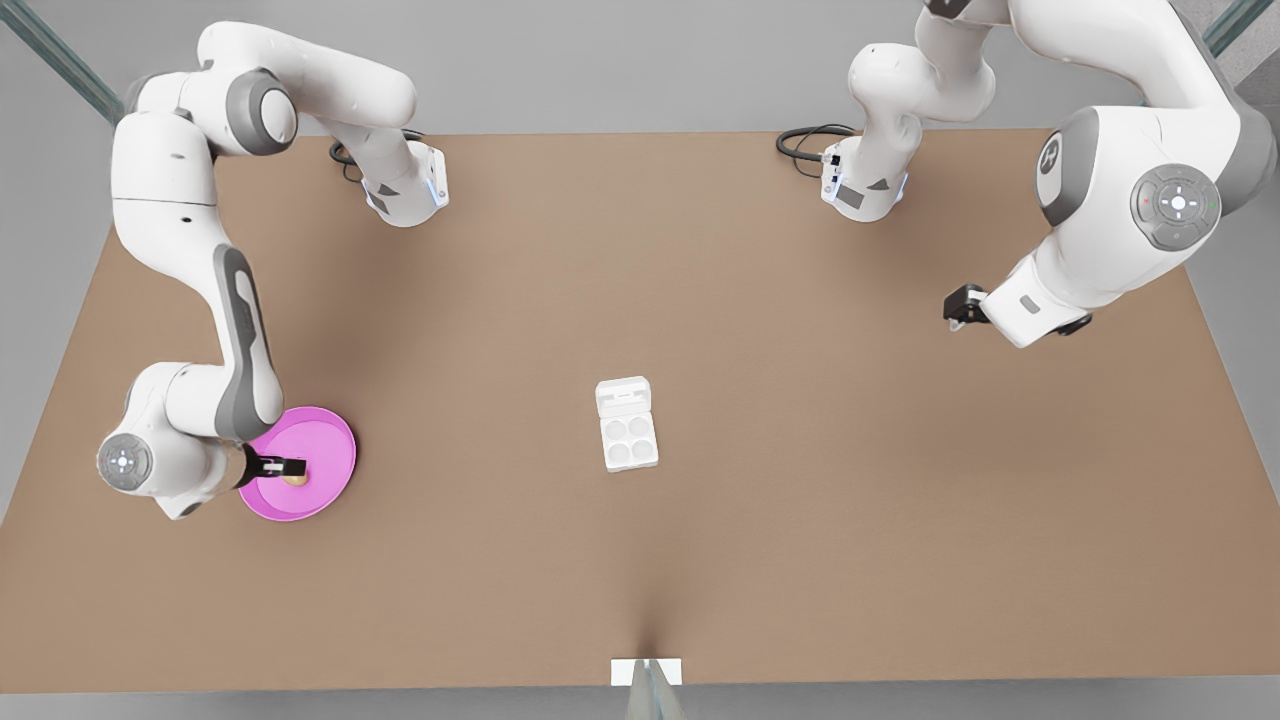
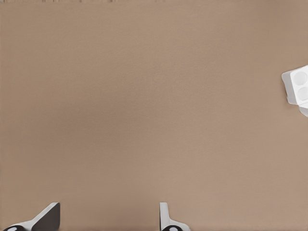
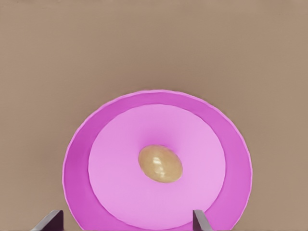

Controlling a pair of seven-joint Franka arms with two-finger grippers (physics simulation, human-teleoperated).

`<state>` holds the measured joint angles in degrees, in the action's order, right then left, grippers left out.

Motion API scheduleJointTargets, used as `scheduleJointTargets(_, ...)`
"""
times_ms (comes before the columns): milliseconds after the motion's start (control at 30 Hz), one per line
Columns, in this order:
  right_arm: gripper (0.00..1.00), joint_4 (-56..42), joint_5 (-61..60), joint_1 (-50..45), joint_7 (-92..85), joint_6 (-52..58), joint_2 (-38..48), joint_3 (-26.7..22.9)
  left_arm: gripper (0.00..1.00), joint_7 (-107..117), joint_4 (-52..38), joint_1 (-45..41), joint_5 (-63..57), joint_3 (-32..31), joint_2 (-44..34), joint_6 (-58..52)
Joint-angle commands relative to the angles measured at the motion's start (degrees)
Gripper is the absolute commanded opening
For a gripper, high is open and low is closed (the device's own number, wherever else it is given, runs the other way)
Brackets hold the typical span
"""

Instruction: Pack egg into the box and close the box lid

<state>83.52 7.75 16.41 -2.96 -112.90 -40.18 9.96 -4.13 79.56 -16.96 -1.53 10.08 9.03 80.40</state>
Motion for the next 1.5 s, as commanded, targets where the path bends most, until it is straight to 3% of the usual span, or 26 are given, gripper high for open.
scheduleJointTargets(0,1.0,-2.0,0.2,0.3,-32.2,-14.5,-2.8,0.0,1.0,-1.2,0.0,0.0,0.0,0.0,0.0,0.3)
scheduleJointTargets(100,1.0,-2.0,0.2,0.3,-40.5,-17.9,-4.4,0.0,1.0,-1.2,0.0,0.0,0.0,0.0,0.2,0.3)
scheduleJointTargets(467,1.0,-0.6,-2.4,0.2,-39.3,-17.9,-5.5,0.1,1.0,-1.1,0.1,-0.4,0.0,0.0,0.7,0.5)
scheduleJointTargets(633,1.0,11.9,-2.7,2.2,-31.2,-23.8,-1.0,0.6,1.0,-1.1,0.2,-0.4,0.0,0.0,0.8,0.5)
scheduleJointTargets(1400,1.0,16.1,-2.6,4.8,-29.8,-25.8,-1.0,0.6,1.0,-1.1,0.3,-0.4,0.0,0.0,1.2,0.6)
scheduleJointTargets(1467,0.86,16.1,-2.6,4.8,-29.5,-25.6,-0.9,0.6,1.0,-1.1,0.3,-0.4,0.0,0.0,1.3,0.7)
